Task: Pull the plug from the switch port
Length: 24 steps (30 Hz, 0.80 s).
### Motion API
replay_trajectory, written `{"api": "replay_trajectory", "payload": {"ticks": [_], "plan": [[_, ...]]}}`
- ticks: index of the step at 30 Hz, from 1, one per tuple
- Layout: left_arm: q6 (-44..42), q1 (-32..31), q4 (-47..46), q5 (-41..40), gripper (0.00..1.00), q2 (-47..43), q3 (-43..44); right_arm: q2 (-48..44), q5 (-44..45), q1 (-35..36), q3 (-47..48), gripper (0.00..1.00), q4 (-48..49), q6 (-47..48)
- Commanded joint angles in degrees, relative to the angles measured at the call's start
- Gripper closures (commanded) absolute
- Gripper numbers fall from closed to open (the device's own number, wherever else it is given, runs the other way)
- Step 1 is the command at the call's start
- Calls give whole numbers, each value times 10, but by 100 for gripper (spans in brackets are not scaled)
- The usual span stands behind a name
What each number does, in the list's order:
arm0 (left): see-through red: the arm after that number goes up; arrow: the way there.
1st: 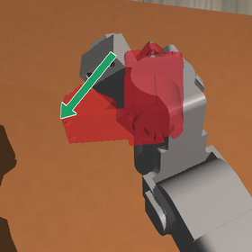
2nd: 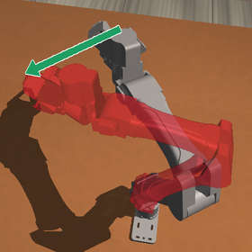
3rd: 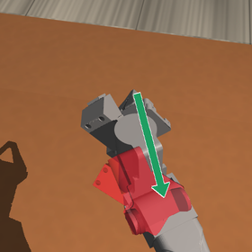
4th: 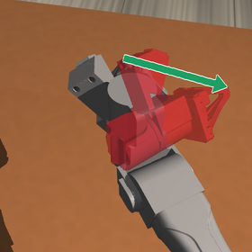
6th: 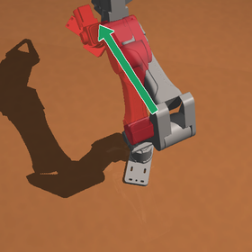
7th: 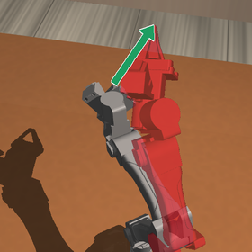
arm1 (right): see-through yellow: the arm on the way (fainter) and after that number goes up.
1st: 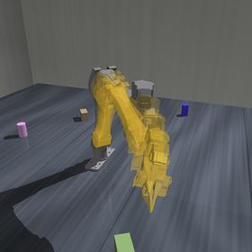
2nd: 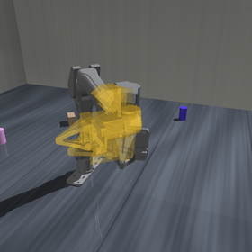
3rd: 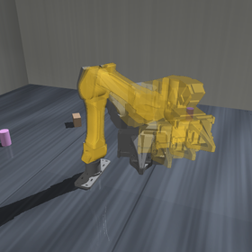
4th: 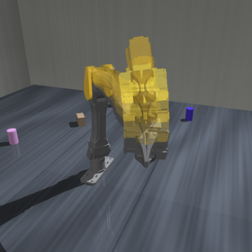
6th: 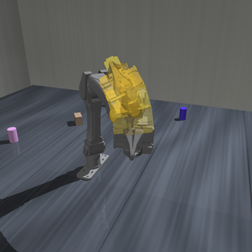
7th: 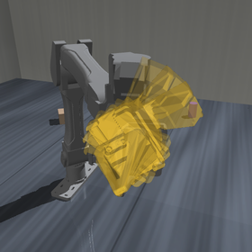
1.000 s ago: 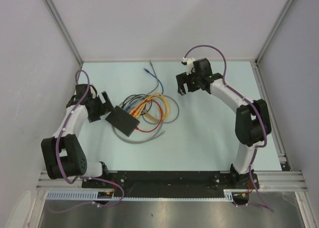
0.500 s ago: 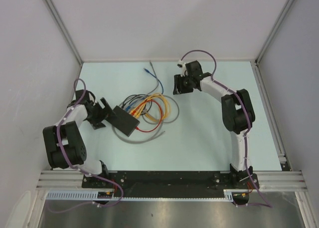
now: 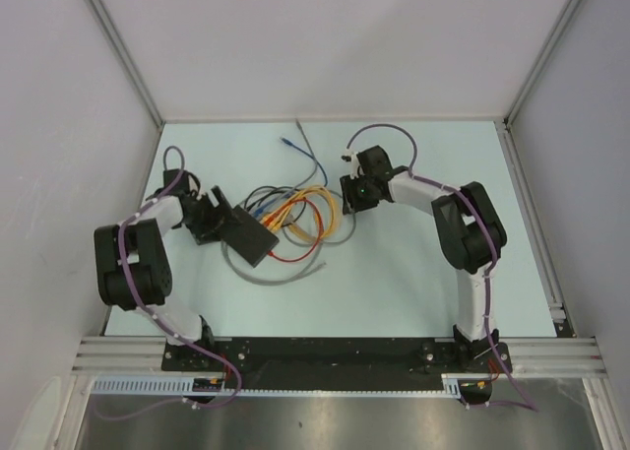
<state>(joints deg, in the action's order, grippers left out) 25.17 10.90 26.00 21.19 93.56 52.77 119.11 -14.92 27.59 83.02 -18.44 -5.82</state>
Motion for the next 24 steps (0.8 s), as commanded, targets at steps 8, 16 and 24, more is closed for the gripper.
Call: {"api": "replay_trajectory", "payload": {"ticks": [8, 16, 24], "plan": [[-4, -149, -32, 31, 11, 65, 89, -126, 66, -2, -127, 57, -25, 41], [-7, -209, -41, 31, 10, 119, 144, -237, 54, -82, -243, 56, -53, 44], [-41, -278, -7, 20, 6, 167, 255, -333, 40, -178, -263, 34, -73, 30]]}}
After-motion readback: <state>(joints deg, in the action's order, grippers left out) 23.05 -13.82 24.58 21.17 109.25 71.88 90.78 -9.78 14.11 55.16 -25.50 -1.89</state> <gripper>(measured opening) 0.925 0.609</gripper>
